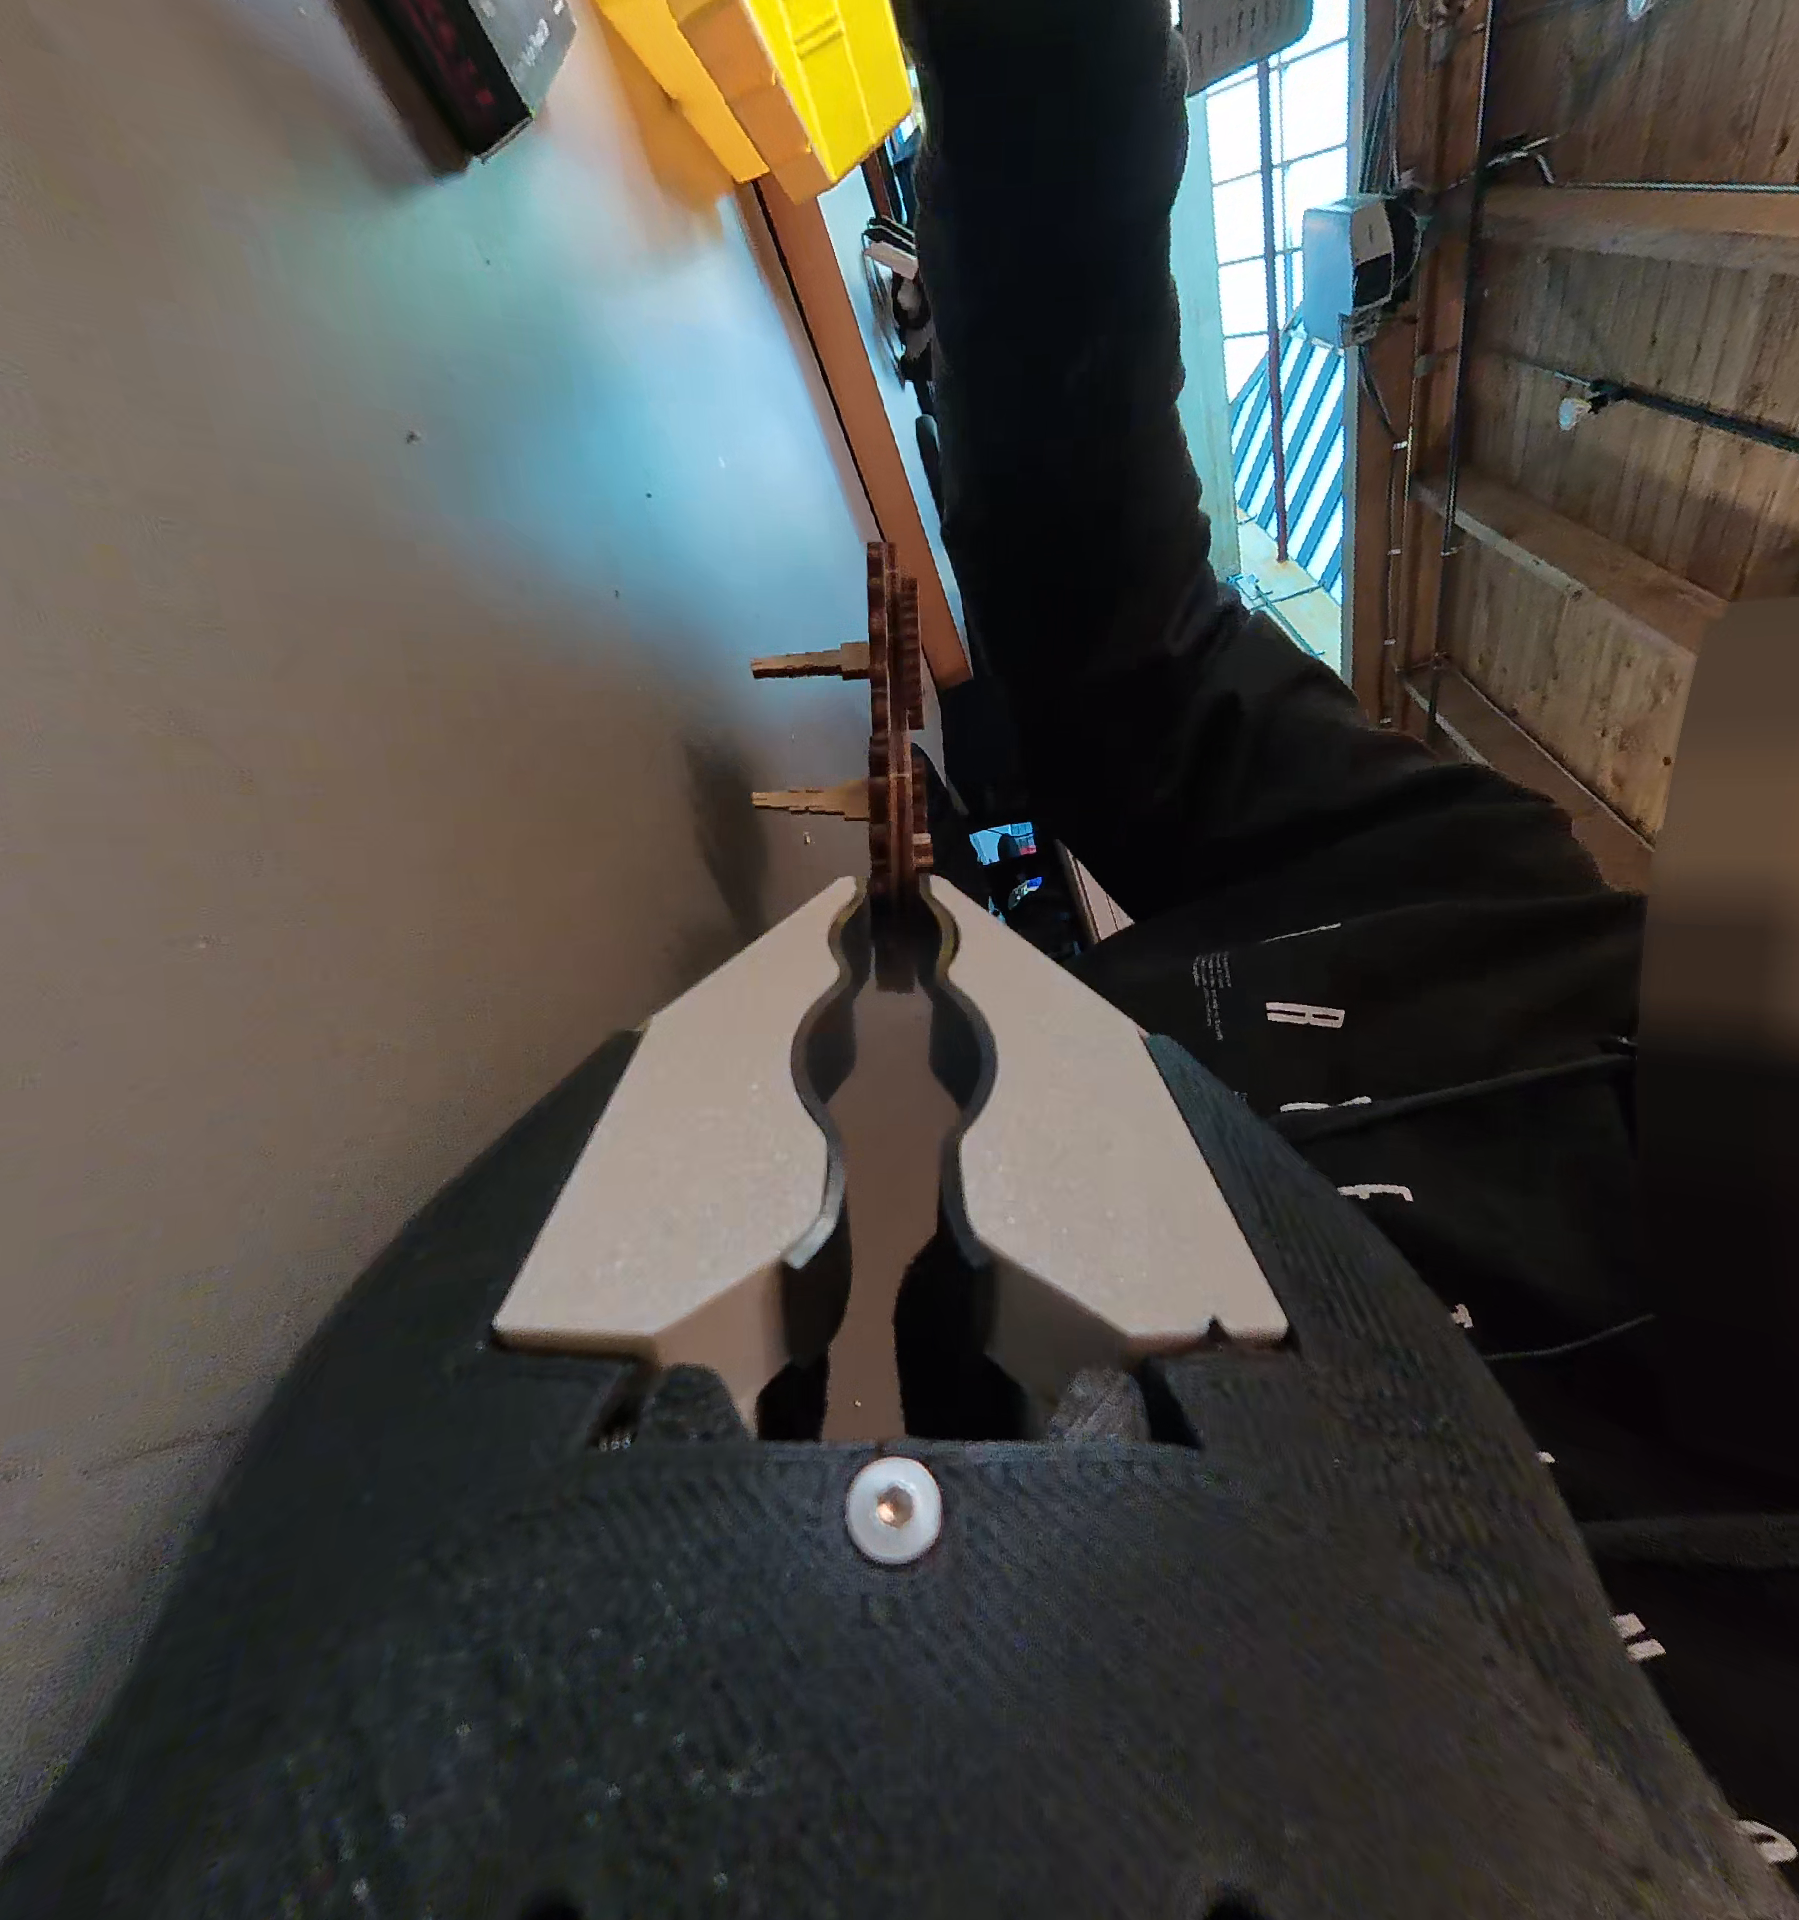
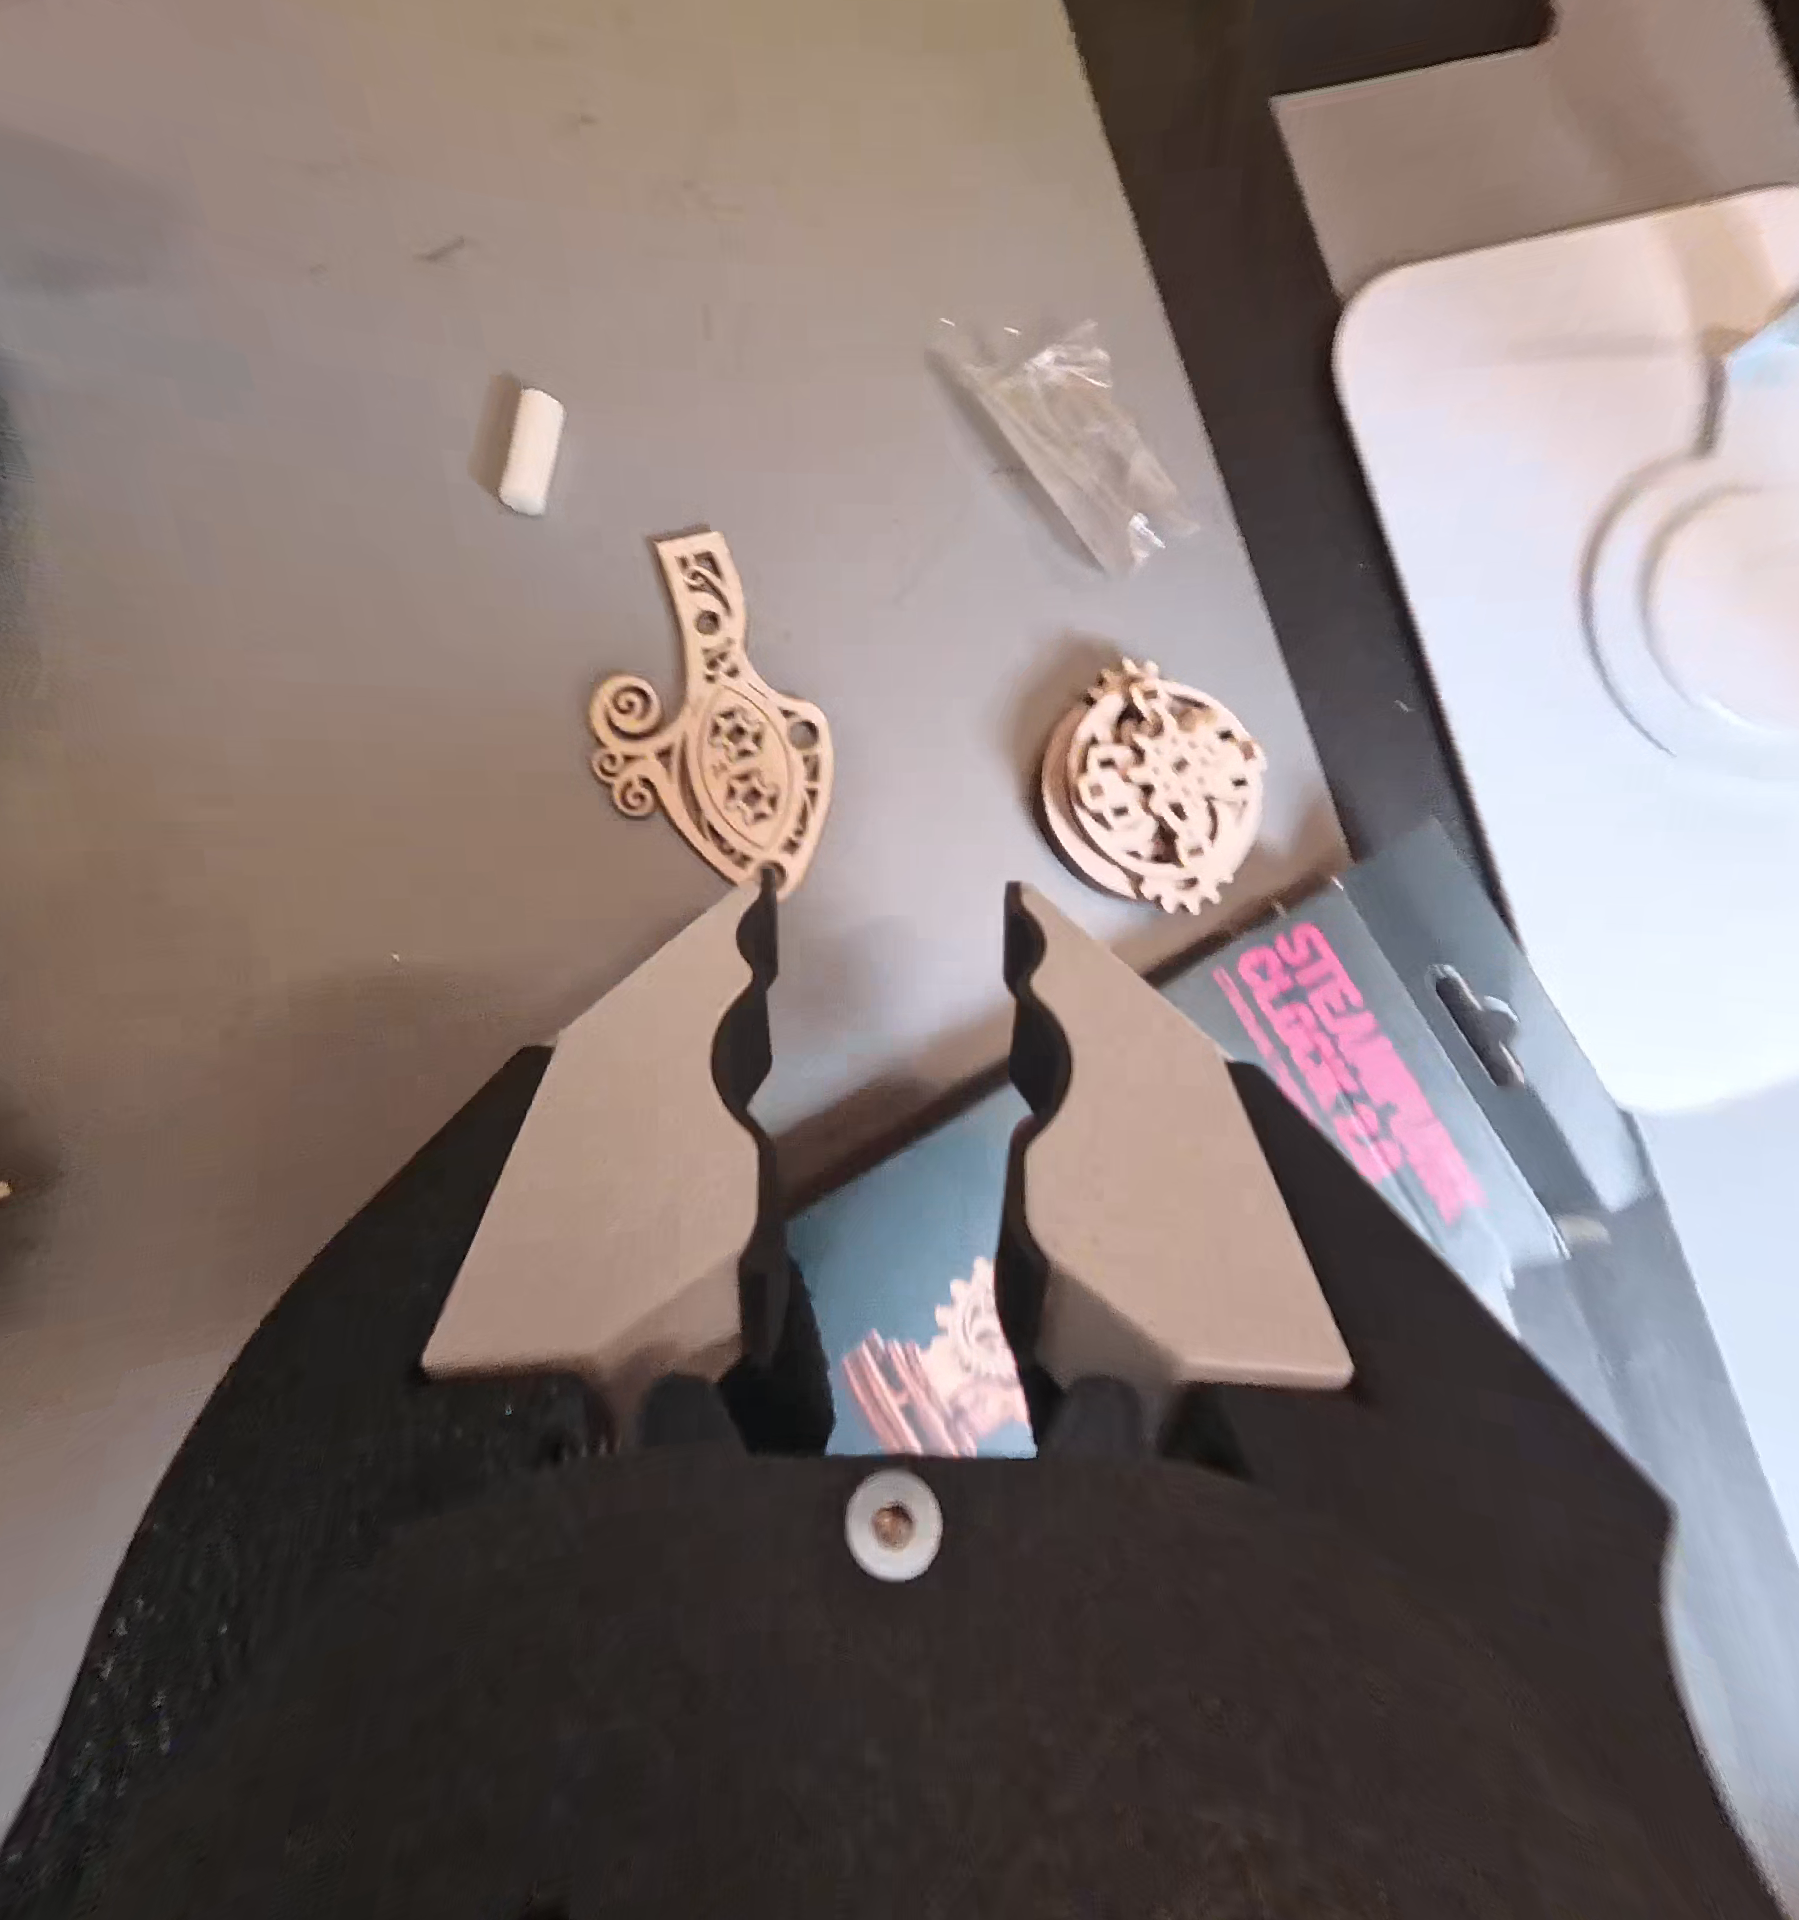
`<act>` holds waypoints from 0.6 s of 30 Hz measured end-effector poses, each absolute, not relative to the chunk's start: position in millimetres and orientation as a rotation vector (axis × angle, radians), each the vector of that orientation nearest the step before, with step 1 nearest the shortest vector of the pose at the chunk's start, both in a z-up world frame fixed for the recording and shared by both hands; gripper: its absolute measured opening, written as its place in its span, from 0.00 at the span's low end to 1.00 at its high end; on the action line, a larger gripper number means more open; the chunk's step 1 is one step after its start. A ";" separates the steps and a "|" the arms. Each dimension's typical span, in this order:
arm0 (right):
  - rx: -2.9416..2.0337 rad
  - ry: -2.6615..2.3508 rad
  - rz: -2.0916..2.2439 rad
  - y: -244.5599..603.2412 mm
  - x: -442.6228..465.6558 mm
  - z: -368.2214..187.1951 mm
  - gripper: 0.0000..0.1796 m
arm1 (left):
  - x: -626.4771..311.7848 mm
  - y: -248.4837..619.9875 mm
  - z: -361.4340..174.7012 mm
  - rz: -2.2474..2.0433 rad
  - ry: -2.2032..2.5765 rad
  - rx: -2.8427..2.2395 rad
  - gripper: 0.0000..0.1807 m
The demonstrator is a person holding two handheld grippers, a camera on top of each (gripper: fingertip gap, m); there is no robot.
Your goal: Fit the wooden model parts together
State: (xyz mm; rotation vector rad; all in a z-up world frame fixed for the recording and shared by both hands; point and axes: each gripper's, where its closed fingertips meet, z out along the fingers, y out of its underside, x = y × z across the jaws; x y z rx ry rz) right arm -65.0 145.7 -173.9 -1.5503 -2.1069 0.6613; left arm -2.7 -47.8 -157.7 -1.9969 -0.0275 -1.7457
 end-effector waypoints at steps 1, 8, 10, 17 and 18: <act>-1.530 -2.150 0.668 139.3 -68.9 -176.7 0.24 | -1.3 -48.2 -157.5 -1.754 -0.022 -1.996 0.03; -1.447 -2.400 0.559 105.4 -80.5 -208.4 0.30 | 7.0 -51.6 -160.1 -1.769 0.018 -2.018 0.03; -1.419 -2.423 0.579 95.5 -81.7 -210.5 0.25 | 7.6 -52.1 -160.2 -1.770 0.020 -2.018 0.03; -1.631 -2.263 0.450 124.0 -65.0 -209.7 0.16 | 11.8 -52.8 -160.8 -1.758 0.039 -2.030 0.03; -1.656 -2.221 0.460 126.3 -63.2 -206.9 0.17 | 12.1 -52.6 -160.9 -1.754 0.041 -2.031 0.03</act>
